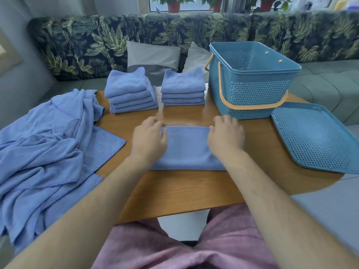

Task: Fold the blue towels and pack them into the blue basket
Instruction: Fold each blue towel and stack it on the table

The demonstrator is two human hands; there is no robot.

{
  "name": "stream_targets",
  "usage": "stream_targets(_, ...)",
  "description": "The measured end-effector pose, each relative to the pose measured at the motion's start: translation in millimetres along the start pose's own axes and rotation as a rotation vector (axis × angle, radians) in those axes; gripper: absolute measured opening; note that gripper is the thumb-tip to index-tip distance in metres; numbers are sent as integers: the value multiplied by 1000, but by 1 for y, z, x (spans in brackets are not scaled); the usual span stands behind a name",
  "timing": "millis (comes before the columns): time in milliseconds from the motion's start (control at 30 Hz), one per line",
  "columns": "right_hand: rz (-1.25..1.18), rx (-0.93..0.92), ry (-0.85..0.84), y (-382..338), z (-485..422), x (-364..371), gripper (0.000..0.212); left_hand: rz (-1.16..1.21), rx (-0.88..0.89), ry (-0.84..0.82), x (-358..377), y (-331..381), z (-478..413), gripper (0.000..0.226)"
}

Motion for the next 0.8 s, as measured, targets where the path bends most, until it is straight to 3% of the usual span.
stream_targets(100, -228, -152, -151, -64, 35, 22, 42, 86, 34, -287, 44, 39, 27, 36)
stream_targets(200, -230, -140, -366, -71, 54, 53, 53, 8, -47, -486, 67, 25, 42, 48)
stream_targets(500, -53, -68, -436, -11, 50, 60, 68, -143, -143, -574, 48, -50, 40, 64)
stream_targets(667, -25, -25, -469, -12, 49, 58, 65, -239, -100, -603, 51, -51, 34, 71)
stream_targets(733, -44, -72, -398, -35, 49, 42, 56, -173, 3, -587, 53, -33, 30, 64)
stream_targets(800, -76, -169, -223, -69, 52, 15, 43, 17, 151, -591, 54, -6, 29, 54)
Point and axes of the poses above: each hand's wrist, its own z-axis away from the middle knuckle, its own x-axis out of the palm, y = z × x, the point moved 10 cm from there along -z, towards the middle knuckle, and after that the axes turned 13 degrees about y, right-handed, at the moved point
